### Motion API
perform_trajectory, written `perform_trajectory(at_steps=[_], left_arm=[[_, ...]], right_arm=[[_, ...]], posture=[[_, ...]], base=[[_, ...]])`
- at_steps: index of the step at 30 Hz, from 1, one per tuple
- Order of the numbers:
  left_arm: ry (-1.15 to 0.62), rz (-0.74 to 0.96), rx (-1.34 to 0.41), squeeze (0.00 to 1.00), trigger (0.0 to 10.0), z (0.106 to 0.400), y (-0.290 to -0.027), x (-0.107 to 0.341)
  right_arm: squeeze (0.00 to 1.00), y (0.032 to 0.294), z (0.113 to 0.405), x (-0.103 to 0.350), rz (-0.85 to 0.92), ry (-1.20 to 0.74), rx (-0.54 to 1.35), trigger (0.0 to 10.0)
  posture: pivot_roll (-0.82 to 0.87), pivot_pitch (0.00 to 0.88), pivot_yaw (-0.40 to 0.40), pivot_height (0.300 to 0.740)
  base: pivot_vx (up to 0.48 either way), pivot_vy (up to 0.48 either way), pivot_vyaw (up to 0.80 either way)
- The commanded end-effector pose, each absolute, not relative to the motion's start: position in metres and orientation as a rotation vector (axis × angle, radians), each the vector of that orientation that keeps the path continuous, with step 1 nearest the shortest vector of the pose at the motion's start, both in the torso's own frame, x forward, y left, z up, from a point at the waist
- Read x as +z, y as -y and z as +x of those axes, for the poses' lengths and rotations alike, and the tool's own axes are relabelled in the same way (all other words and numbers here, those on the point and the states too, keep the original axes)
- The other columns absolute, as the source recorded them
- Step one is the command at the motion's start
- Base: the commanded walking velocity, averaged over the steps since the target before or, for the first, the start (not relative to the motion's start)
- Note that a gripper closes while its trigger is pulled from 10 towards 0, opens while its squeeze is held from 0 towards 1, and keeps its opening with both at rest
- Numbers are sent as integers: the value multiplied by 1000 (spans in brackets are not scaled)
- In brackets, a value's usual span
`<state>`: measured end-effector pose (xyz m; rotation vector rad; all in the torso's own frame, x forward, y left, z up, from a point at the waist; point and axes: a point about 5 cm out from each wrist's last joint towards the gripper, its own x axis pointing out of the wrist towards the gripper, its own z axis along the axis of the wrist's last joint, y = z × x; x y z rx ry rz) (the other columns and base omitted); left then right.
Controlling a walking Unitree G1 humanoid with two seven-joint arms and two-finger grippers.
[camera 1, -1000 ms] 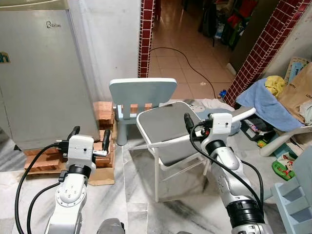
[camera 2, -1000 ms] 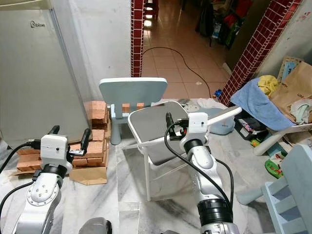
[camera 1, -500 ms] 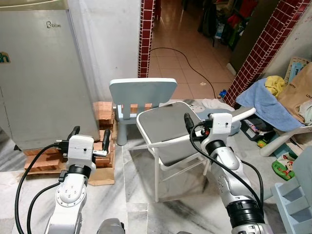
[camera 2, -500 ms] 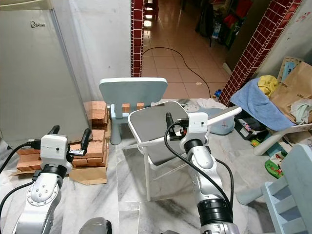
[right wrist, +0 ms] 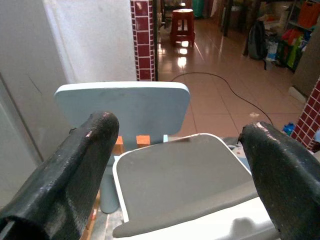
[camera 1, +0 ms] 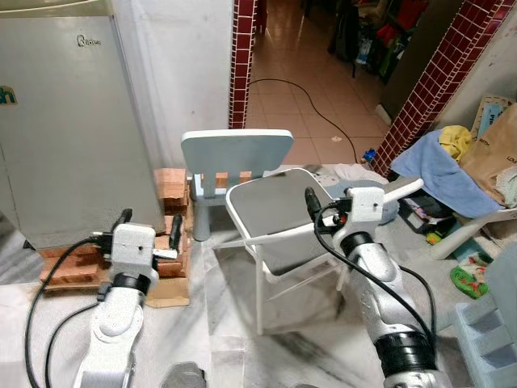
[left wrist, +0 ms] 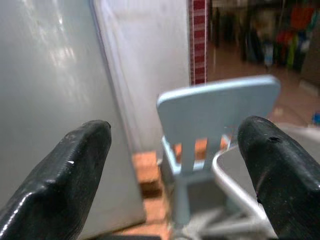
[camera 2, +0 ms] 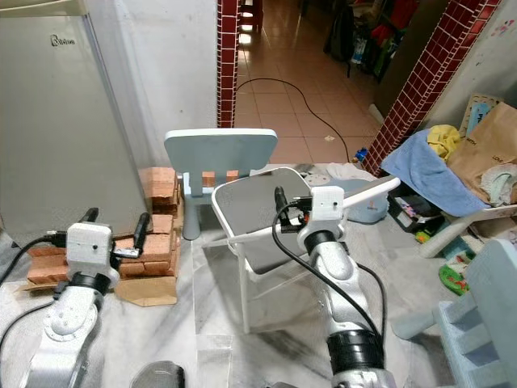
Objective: Restocking fridge
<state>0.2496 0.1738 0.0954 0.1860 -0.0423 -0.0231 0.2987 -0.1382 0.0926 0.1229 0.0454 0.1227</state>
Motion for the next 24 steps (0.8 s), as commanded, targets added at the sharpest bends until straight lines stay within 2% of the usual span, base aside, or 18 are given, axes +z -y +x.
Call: perform_trajectory(at_steps=[1, 17, 24], left_arm=[[41, 183, -43, 0, 10000, 252, -169, 98], [32, 176, -37, 0, 10000, 258, -168, 100], [24, 169, -41, 0, 10000, 258, -167, 100]], right_arm=[[0, 142, 301, 103, 121, -1, 101, 10000], [0, 144, 301, 103, 112, 7, 82, 10000], [0, 144, 301, 102, 111, 4, 81, 10000]], posture=[[119, 0, -83, 740], [117, 0, -69, 740], [123, 0, -68, 740]], base=[[0, 0, 0], [0, 0, 0], [0, 480, 0]])
